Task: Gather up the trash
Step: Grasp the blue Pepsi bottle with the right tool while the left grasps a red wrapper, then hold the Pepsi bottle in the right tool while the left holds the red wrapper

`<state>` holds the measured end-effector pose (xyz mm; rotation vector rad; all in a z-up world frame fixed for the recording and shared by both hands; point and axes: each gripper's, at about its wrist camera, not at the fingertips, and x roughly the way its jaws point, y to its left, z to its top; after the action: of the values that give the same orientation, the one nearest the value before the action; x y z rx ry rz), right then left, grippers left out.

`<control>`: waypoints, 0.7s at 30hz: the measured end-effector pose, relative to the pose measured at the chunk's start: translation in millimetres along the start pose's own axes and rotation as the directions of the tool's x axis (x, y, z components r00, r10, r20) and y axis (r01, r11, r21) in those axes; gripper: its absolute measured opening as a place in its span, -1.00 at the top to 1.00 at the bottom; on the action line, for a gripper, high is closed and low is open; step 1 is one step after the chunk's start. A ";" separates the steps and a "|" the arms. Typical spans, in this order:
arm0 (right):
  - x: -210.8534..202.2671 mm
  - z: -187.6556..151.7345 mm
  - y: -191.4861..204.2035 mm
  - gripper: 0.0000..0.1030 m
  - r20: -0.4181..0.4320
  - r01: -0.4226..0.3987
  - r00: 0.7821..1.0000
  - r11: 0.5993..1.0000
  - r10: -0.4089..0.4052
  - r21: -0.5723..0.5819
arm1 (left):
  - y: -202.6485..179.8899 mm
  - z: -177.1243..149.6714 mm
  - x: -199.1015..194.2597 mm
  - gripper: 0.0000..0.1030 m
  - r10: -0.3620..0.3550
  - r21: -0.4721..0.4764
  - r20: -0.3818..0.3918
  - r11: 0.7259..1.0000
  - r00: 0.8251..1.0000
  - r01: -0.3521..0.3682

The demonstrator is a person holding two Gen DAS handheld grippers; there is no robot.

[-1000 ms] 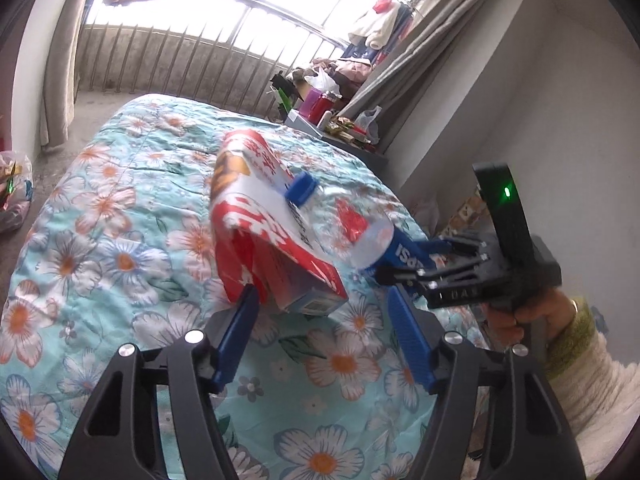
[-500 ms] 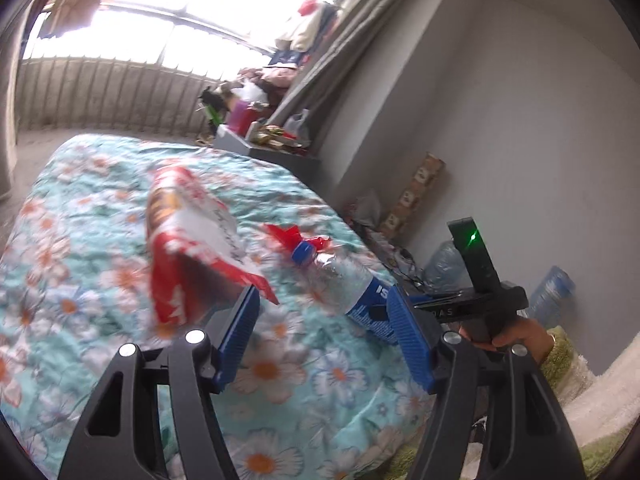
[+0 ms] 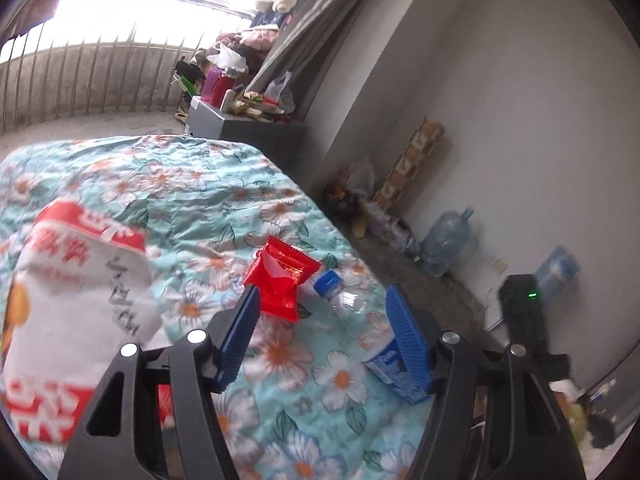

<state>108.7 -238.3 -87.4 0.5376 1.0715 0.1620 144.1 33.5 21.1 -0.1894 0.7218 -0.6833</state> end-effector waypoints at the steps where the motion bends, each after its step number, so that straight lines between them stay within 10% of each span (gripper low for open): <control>1: -0.3 -0.1 -3.2 -0.28 0.001 -0.015 1.000 1.000 0.015 0.018 | -6.1 2.7 15.4 -0.23 0.036 0.039 -0.027 0.999 0.999 -0.035; 13: -1.4 1.8 -28.3 -0.27 0.022 -0.148 0.989 0.981 0.147 0.124 | -2.3 -27.4 124.9 0.53 0.336 0.226 -0.217 0.931 0.917 -0.288; 21: -4.6 -1.0 -36.0 -0.26 0.031 -0.184 0.983 0.972 0.181 0.148 | -3.6 -22.8 104.5 0.86 0.247 0.136 -0.220 0.966 0.944 -0.221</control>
<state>101.0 -270.7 -101.8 0.7734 1.0220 0.2384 184.3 -34.1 -51.5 0.0804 0.9156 -0.5194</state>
